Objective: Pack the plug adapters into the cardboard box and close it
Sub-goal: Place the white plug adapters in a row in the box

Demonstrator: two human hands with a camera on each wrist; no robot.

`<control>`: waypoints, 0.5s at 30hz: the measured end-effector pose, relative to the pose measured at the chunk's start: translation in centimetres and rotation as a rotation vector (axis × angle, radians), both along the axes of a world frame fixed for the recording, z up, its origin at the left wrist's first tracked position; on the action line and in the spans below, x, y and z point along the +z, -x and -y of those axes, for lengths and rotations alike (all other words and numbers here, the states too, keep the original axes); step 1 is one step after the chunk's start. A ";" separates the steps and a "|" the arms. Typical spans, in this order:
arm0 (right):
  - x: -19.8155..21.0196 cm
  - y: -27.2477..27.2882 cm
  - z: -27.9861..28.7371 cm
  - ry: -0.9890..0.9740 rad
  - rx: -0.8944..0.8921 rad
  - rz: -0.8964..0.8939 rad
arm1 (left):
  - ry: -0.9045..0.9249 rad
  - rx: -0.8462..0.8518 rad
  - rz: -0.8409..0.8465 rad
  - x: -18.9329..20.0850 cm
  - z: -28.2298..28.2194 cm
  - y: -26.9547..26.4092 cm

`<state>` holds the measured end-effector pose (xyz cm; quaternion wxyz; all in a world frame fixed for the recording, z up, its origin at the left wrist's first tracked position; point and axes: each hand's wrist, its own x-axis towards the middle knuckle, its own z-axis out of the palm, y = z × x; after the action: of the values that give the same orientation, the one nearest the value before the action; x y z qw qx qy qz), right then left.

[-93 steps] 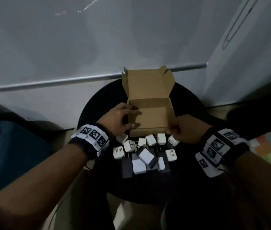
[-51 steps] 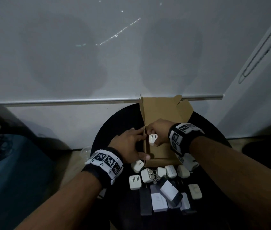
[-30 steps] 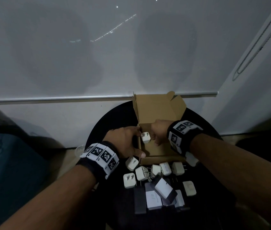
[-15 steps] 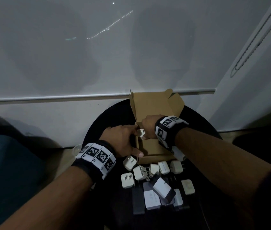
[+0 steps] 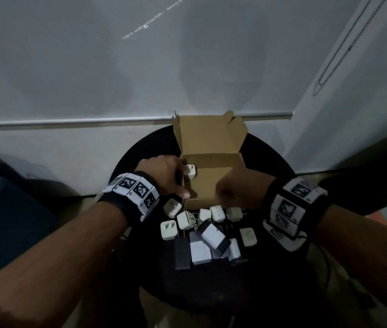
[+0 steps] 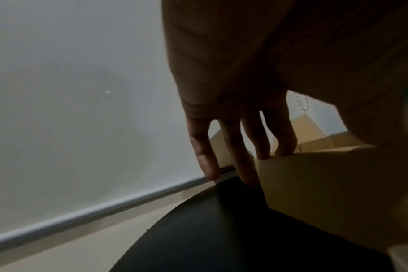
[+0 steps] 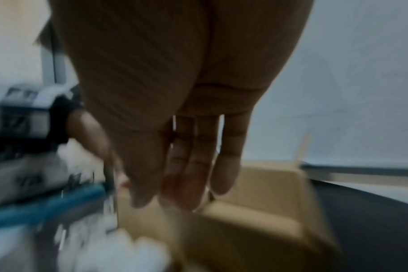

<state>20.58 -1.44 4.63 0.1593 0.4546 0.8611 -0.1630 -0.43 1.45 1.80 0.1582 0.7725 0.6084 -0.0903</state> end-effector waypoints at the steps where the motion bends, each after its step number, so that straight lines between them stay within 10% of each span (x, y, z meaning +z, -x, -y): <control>1: -0.4 -0.9 0.4 0.025 -0.002 0.063 | 0.009 0.000 -0.013 0.1 0.0 -0.1; 9: -2.8 -4.2 1.4 0.071 0.004 0.291 | 0.015 0.033 -0.040 0.1 0.1 -0.6; 15: -4.2 -5.0 2.2 0.052 -0.129 0.106 | 0.025 0.038 -0.063 -0.2 0.0 -0.7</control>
<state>25.54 -3.62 0.41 0.2054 0.5127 0.8158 -0.1712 0.23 1.49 1.63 0.1503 0.7554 0.6266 -0.1190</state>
